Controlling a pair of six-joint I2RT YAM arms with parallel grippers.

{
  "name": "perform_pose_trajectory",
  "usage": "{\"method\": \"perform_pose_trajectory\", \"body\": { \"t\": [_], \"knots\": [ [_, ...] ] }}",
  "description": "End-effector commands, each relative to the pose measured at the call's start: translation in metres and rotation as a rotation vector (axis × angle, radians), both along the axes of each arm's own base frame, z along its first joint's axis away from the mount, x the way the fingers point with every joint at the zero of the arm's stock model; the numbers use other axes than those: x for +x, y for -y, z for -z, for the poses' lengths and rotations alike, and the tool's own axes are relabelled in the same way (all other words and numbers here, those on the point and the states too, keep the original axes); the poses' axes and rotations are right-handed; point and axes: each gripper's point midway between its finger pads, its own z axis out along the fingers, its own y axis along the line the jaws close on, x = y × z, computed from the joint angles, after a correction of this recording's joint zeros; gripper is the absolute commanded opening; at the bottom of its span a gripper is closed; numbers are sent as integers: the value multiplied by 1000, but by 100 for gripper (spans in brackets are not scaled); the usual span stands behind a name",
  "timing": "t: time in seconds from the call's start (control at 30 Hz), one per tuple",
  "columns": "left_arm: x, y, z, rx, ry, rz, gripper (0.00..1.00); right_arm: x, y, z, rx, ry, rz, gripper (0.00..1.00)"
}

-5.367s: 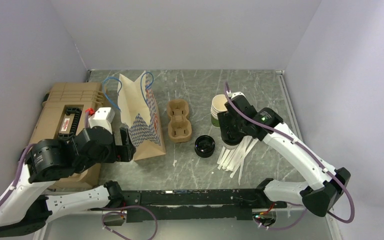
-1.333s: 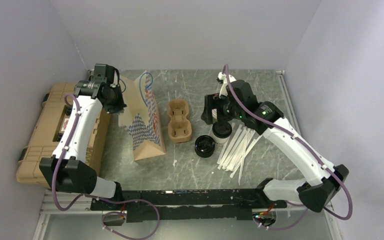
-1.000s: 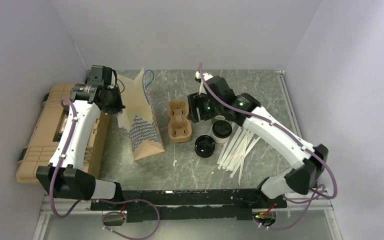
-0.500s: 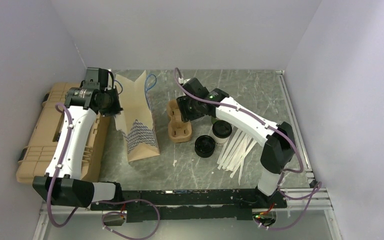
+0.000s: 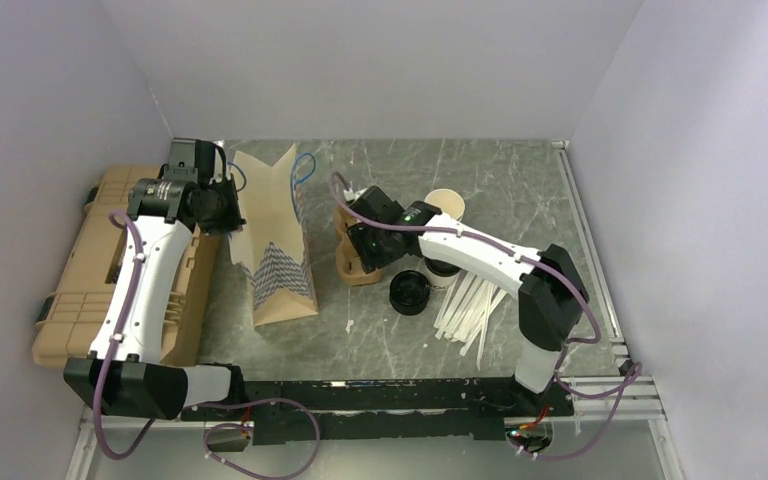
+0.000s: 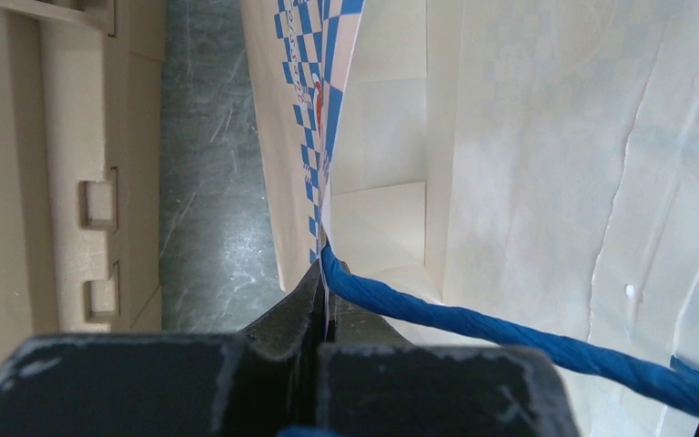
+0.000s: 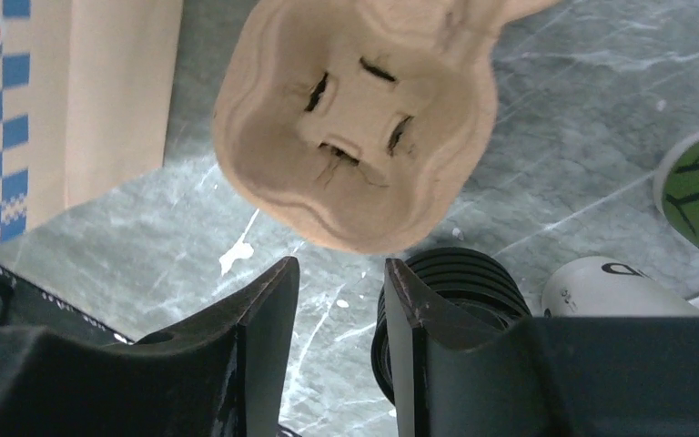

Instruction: Pack the takeout coffee

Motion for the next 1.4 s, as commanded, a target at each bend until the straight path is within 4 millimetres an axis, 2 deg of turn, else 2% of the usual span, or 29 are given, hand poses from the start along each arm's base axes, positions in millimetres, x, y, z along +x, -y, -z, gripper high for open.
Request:
{"method": "perform_pose_trajectory", "body": {
  "t": [0.0, 0.1, 0.37, 0.43, 0.53, 0.7, 0.93, 1.37],
  "knots": [
    [-3, -1, -8, 7, 48, 27, 0, 1, -11, -35, 83, 120, -154, 45],
    [-3, -2, -9, 11, 56, 29, 0, -2, -15, -43, 110, 157, -232, 44],
    [-4, -4, -5, 12, 53, 25, 0, 1, -27, -46, 126, 296, -442, 41],
    [-5, -9, -2, 33, 48, 9, 0, -1, -29, -44, 125, 318, -501, 40],
    [-6, -9, 0, 31, 46, 7, 0, -10, -34, -36, 124, 344, -643, 32],
    [-6, -10, 0, 30, 50, 4, 0, -17, -37, -26, 111, 351, -759, 34],
    [-7, -10, 1, 30, 47, 6, 0, -24, -40, -6, 94, 307, -832, 41],
    [-9, -11, 1, 33, 48, 8, 0, -10, -42, 11, 43, 323, -803, 44]
  ]
}}
